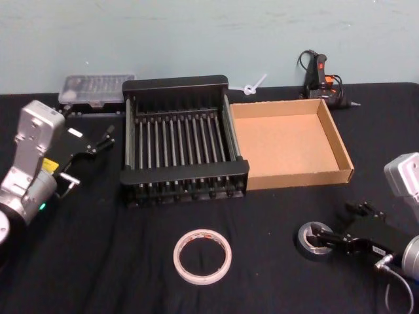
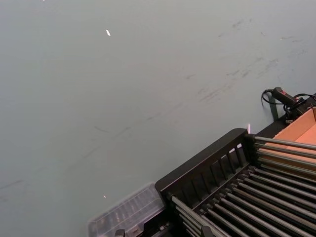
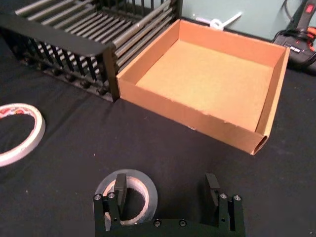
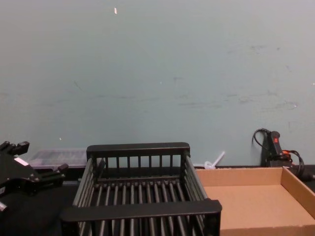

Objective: Pick up the white tape and place it into the black box , Pick up the silver tape and place it into the brown box.

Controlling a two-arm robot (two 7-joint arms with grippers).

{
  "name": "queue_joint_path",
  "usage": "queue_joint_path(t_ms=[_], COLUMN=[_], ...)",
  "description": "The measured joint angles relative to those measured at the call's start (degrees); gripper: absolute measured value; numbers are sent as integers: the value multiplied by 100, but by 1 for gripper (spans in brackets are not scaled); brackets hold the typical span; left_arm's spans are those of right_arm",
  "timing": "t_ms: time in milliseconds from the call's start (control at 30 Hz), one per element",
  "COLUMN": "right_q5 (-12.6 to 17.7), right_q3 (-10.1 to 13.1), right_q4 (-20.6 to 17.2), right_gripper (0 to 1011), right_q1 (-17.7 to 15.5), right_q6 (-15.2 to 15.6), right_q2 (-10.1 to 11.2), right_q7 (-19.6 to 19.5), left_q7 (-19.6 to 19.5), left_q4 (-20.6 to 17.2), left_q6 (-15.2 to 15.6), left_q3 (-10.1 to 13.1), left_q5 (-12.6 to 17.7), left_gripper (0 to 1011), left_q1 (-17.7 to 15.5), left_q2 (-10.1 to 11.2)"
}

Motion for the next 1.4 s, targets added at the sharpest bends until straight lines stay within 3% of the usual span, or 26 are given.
queue_joint_path(t_ms=[833, 1300, 1400], right_q5=[-374, -372, -365], right_q3=[-11, -10, -12], right_q4=[259, 260, 258], right_gripper=[1002, 1002, 954], right_q1=[223, 219, 218], right_q6=[356, 355, 350], right_q2=[-289, -282, -281], right_q7=[202, 199, 197], left_q7=[0, 0, 0], left_q4=[0, 0, 0], left_q6=[0, 0, 0], left_q3=[0, 0, 0], left_q5=[0, 0, 0], left_gripper=[1001, 1001, 1002], left_q1=[0, 0, 0], left_q2=[0, 0, 0])
